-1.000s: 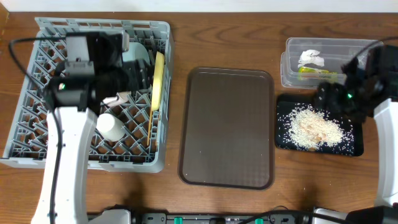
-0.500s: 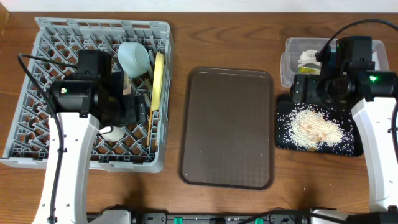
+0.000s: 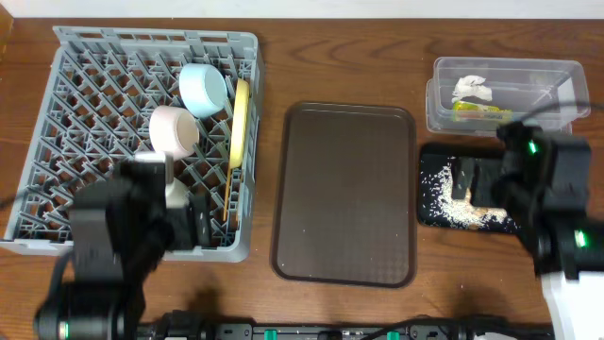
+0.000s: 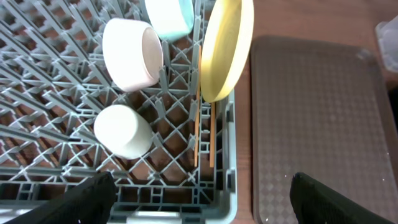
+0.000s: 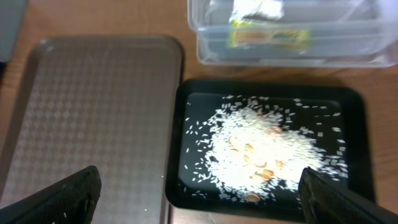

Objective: Sort waste into correct bins and load items into the dishwasher

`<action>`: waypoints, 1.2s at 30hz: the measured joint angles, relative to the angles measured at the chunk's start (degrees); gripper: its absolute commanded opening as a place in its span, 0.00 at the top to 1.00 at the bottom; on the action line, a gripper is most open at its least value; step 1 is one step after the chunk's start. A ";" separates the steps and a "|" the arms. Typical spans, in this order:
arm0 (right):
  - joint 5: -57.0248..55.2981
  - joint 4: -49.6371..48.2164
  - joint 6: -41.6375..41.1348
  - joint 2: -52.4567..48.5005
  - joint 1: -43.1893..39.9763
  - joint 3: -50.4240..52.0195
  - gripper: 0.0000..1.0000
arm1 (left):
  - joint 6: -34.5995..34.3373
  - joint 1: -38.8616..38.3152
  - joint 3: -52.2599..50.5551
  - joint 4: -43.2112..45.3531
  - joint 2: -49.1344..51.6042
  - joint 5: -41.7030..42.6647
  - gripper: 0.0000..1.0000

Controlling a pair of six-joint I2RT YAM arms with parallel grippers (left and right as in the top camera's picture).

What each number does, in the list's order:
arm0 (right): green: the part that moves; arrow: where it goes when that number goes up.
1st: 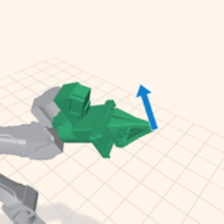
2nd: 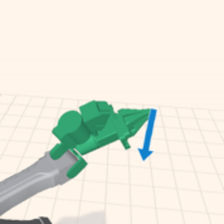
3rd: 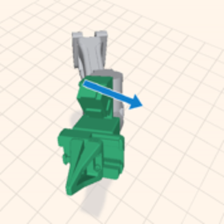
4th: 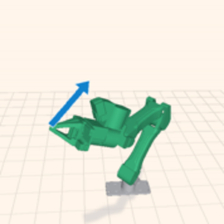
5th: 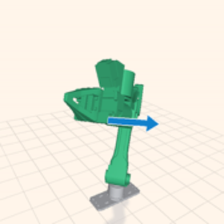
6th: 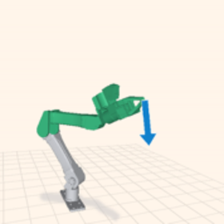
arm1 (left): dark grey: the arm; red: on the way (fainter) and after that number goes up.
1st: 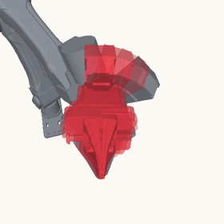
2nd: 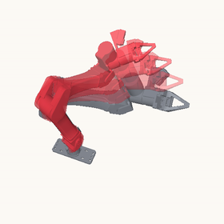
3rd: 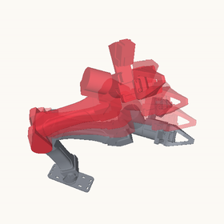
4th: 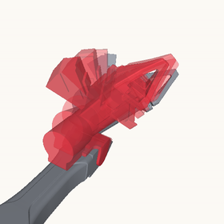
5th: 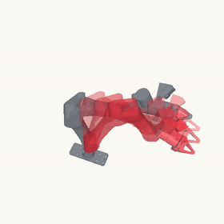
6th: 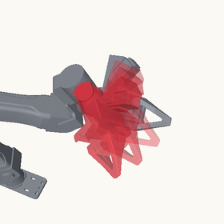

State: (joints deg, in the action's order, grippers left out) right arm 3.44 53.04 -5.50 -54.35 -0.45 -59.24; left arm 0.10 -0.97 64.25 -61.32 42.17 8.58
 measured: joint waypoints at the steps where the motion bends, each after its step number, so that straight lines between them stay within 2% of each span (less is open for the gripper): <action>1: -0.55 0.74 0.00 2.36 0.00 0.52 0.01 | 0.13 0.00 -1.03 0.00 -2.38 0.00 0.09; 8: -2.34 11.52 -0.09 12.26 0.00 1.18 0.01 | 0.17 0.00 -2.91 -0.11 -10.12 0.00 0.09; 14: -2.84 18.80 -0.09 13.77 0.00 1.33 0.01 | 0.17 0.00 -2.91 -0.09 -10.84 0.00 0.09; 26: -3.26 19.58 -0.09 13.77 0.00 1.36 0.01 | 0.17 0.00 -2.91 -0.11 -10.84 0.00 0.09; 29: -3.54 18.10 -0.09 14.34 0.00 1.62 0.01 | 0.17 0.00 -2.91 -0.11 -10.84 0.00 0.09; 36: -3.67 -1.07 -0.09 23.28 0.00 10.62 0.01 | 0.17 0.00 -2.95 -0.13 -10.84 0.00 0.09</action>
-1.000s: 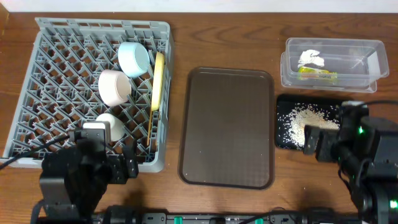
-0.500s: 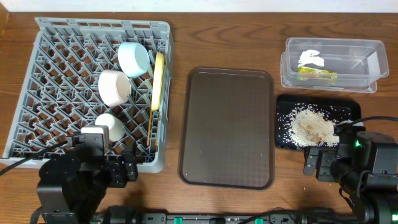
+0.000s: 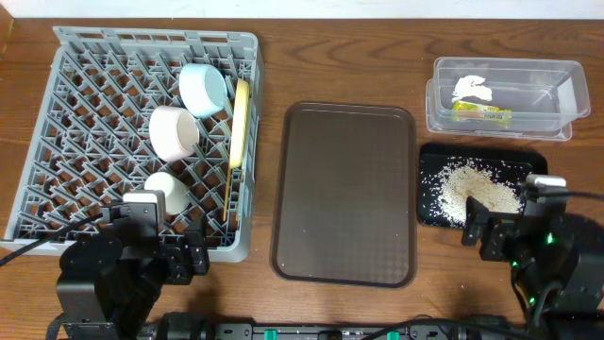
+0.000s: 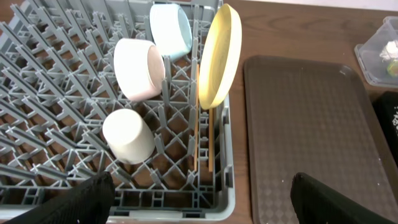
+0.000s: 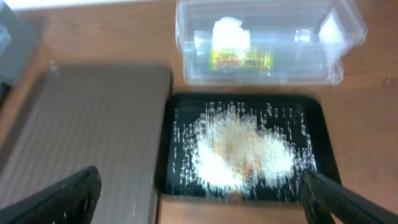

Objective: Sort waste into correct bins and load items into the dishwasher

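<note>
The grey dish rack (image 3: 57, 123) holds a blue bowl (image 3: 203, 88), a pink bowl (image 3: 174, 131), a white cup (image 3: 165, 192), an upright yellow plate (image 3: 239, 123) and chopsticks (image 4: 203, 140). A black tray (image 3: 432, 212) carries spilled rice (image 3: 477, 192). The clear bin (image 3: 557, 99) holds a wrapper and a tissue. My left gripper (image 4: 199, 199) hangs open over the rack's near edge. Below the black tray my right gripper (image 5: 199, 199) is open, with nothing between its fingers.
A brown serving tray (image 3: 345, 194) lies in the middle between the rack and the black tray. The wooden table (image 3: 283, 66) shows around everything.
Both arms have drawn back toward the table's near edge. The right arm no longer covers the black tray, so the rice shows in full. The dishes have not moved.
</note>
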`<action>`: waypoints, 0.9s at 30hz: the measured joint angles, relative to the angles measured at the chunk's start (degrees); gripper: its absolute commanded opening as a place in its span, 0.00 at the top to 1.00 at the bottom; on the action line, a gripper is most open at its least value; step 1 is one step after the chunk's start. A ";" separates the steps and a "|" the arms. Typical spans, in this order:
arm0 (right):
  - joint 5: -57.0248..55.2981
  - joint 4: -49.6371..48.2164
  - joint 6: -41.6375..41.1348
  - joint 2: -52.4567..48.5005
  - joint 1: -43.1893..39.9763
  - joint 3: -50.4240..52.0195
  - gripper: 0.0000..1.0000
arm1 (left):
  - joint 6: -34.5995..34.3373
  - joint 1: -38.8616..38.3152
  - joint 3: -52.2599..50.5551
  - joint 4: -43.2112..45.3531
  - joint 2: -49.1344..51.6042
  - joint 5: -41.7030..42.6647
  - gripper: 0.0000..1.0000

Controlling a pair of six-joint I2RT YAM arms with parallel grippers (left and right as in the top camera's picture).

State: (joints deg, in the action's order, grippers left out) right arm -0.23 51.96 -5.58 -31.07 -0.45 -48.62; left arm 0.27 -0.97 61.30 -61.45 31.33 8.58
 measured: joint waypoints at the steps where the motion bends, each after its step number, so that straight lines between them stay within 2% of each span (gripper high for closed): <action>1: 0.07 -2.54 0.00 1.64 0.00 1.92 0.01 | 0.00 0.00 -0.02 0.00 0.00 0.00 0.09; 12: 0.48 -35.50 0.00 23.10 3.87 31.36 0.01 | 0.02 0.00 -0.13 0.04 0.00 0.00 0.09; 18: 0.42 -54.03 0.02 29.38 3.85 44.70 0.01 | 0.00 0.00 -0.13 0.00 0.00 0.00 0.09; 27: 0.31 -47.93 0.17 30.23 3.87 48.22 0.01 | 0.00 0.00 -0.13 0.07 0.00 0.00 0.08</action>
